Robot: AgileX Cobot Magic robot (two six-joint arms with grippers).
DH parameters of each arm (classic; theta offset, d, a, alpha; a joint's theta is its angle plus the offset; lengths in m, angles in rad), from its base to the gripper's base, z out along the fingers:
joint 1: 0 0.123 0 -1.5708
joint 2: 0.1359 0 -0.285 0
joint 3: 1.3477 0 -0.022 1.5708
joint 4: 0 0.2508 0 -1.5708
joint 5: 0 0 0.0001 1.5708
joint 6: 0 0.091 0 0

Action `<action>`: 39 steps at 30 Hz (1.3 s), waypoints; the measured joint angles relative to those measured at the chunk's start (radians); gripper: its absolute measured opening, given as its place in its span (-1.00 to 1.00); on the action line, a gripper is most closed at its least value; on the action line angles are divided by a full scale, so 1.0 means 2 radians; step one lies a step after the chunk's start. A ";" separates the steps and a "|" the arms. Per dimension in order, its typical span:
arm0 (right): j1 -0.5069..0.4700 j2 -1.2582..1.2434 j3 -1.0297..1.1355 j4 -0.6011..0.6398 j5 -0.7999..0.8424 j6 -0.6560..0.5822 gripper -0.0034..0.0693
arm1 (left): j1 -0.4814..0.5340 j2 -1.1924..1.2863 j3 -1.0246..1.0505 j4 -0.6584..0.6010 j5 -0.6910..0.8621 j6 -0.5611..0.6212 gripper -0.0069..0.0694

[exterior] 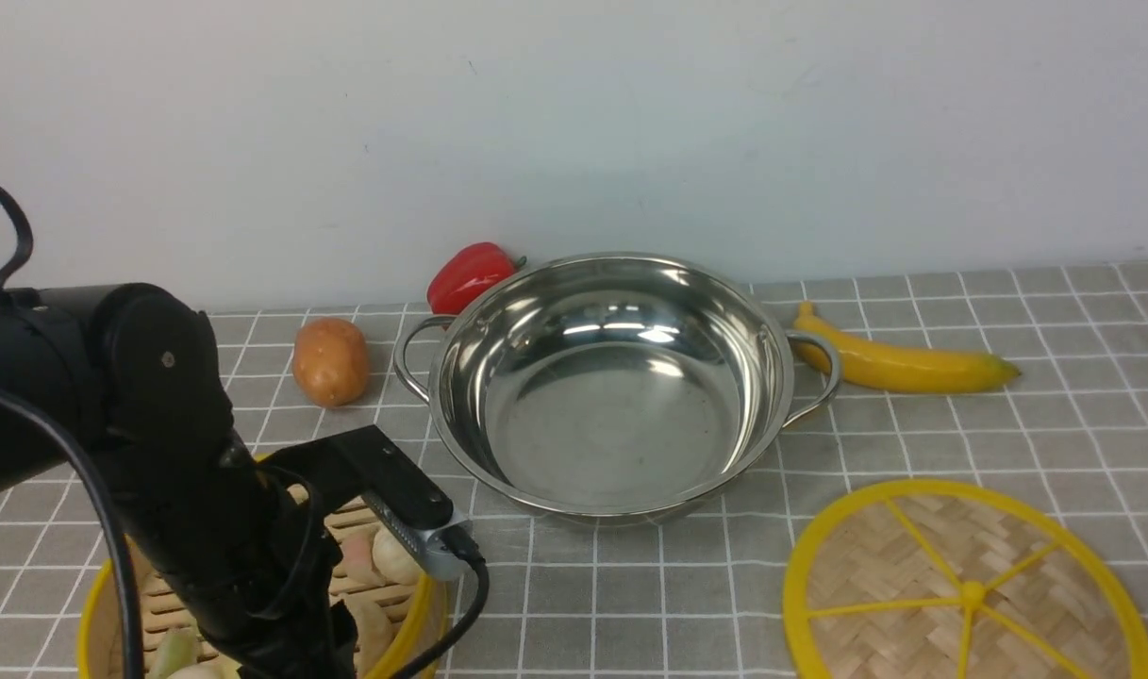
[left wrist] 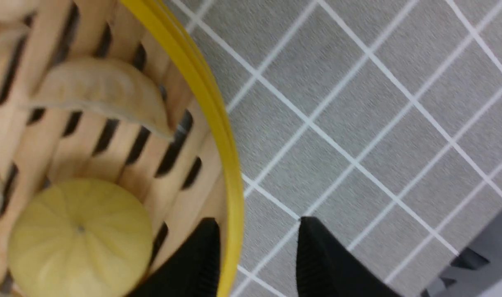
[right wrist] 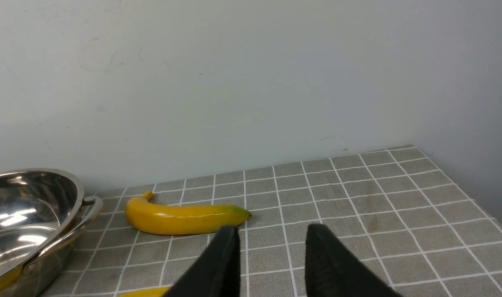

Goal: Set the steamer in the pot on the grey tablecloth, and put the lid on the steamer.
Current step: 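Grasp the rim of the steamer basket holding the buns with the left gripper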

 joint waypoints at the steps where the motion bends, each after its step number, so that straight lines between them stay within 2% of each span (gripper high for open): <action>1: 0.000 0.000 0.000 0.000 0.000 0.000 -0.23 | 0.000 0.000 0.000 0.000 0.000 0.000 -0.13; 7: 0.000 0.000 0.000 0.000 0.000 0.000 -0.23 | 0.000 0.049 0.008 0.004 -0.024 0.006 0.07; 12: 0.000 0.000 0.000 0.000 0.000 0.000 -0.23 | 0.000 0.070 0.009 0.009 -0.028 -0.002 0.07; 15: 0.000 0.000 0.000 0.000 0.000 0.000 -0.23 | 0.000 0.075 0.009 0.010 -0.028 -0.002 0.01; 19: 0.000 0.000 0.000 0.000 0.000 0.001 -0.23 | 0.000 0.096 0.009 0.010 -0.028 -0.009 -0.19; 20: 0.000 0.000 0.000 0.000 0.000 0.001 -0.23 | 0.000 0.097 0.009 0.010 -0.029 -0.009 -0.19; 21: 0.000 0.000 0.000 0.000 0.000 0.001 -0.23 | 0.000 0.101 0.009 0.009 -0.029 -0.014 -0.26; 22: 0.000 0.000 0.000 0.000 0.000 0.001 -0.23 | 0.000 0.104 0.009 0.008 -0.029 -0.021 -0.43; 23: 0.000 0.000 0.000 0.000 0.000 0.001 -0.23 | 0.000 0.104 0.009 0.007 -0.029 -0.021 -0.46; 24: 0.000 0.000 0.000 0.000 0.000 0.001 -0.23 | 0.000 0.104 0.009 0.008 -0.029 -0.023 -0.63; 25: 0.000 0.000 0.000 0.000 0.000 0.001 -0.23 | -0.001 0.104 0.009 0.010 -0.029 -0.023 -0.68; 32: 0.000 0.000 0.000 0.000 0.000 0.001 -0.23 | -0.003 0.096 0.008 0.043 -0.016 -0.042 -0.68; 34: 0.000 0.000 0.000 0.000 0.000 0.001 -0.23 | -0.003 0.077 0.008 0.075 0.004 -0.050 -0.73; 39: 0.000 0.000 0.000 0.000 0.000 0.001 -0.23 | -0.003 0.024 0.009 0.109 0.044 -0.069 -0.74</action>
